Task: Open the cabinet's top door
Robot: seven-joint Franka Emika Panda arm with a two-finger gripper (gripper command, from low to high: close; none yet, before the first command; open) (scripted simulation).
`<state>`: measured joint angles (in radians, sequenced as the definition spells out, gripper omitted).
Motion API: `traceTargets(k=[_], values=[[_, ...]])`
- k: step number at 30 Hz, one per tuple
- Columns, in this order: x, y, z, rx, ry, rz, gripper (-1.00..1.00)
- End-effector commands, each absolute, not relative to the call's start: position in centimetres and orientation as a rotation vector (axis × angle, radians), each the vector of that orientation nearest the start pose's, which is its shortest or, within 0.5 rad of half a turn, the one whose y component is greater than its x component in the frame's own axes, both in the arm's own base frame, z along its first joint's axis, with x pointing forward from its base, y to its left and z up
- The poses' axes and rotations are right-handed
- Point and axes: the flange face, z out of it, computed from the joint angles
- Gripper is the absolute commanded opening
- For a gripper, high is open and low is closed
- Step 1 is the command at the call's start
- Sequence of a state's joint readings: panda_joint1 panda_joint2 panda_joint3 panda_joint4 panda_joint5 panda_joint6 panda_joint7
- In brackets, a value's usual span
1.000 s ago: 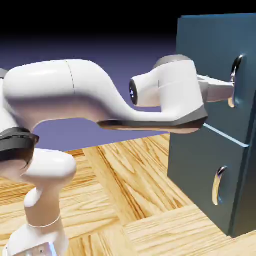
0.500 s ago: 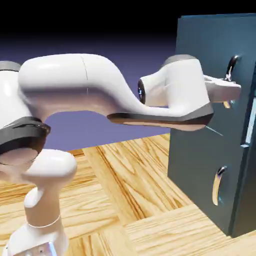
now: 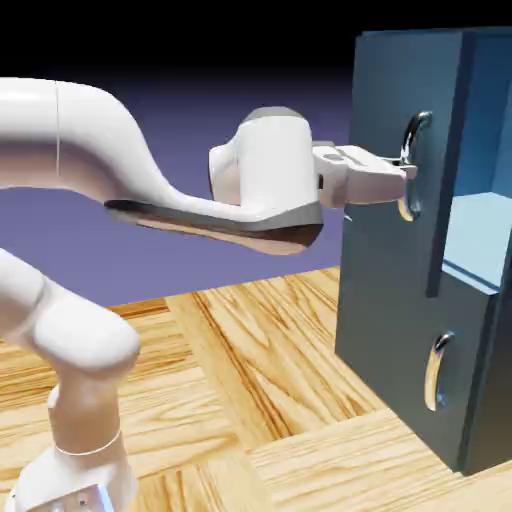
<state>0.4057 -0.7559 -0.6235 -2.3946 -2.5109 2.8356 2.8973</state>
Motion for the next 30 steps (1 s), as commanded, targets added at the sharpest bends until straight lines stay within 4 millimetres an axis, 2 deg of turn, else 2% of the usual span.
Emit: traceTargets(k=[1,4,11,19,30], values=[[37.4,-10.0,57.8,-1.724,1.022,-1.942,-1.00],[36.1,-8.8,57.8,-1.714,1.070,-1.969,-1.00],[32.1,-5.0,57.8,-1.681,1.218,-2.050,-1.00],[28.6,-0.5,57.8,-1.638,1.375,-2.131,-1.00],[24.6,7.3,57.8,-1.550,1.624,-2.245,-1.00]])
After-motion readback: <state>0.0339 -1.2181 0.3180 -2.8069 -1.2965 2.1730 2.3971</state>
